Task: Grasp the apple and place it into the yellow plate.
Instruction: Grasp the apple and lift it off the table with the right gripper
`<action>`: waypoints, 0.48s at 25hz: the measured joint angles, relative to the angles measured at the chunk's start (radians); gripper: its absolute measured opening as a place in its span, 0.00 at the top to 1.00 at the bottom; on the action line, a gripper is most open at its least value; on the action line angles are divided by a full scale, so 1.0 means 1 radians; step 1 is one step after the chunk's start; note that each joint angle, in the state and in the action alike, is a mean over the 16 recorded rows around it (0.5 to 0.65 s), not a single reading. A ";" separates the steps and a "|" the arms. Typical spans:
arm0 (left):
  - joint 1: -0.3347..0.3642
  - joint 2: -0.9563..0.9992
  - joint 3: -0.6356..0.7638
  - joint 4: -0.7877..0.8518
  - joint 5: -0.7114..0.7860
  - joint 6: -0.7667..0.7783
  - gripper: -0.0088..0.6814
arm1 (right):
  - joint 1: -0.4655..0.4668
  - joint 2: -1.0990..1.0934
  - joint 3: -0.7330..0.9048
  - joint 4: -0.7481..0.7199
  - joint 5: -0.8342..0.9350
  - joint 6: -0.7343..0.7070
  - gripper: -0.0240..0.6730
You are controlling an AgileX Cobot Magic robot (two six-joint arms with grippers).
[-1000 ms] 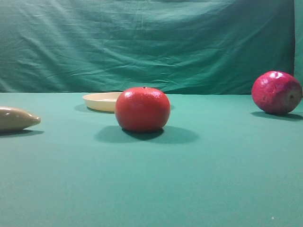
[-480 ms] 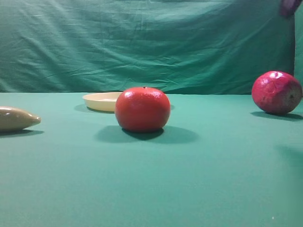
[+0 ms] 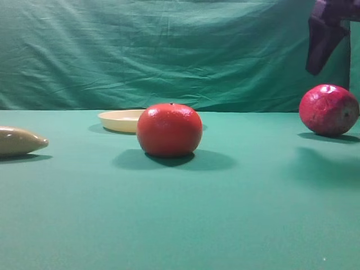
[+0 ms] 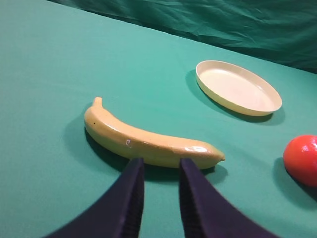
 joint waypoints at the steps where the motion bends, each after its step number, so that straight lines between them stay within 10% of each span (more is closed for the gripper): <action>1: 0.000 0.000 0.000 0.000 0.000 0.000 0.76 | 0.000 0.015 -0.008 0.000 -0.002 -0.001 0.07; 12: 0.000 0.000 0.000 0.000 0.000 0.000 0.76 | 0.000 0.084 -0.063 0.013 0.019 -0.003 0.22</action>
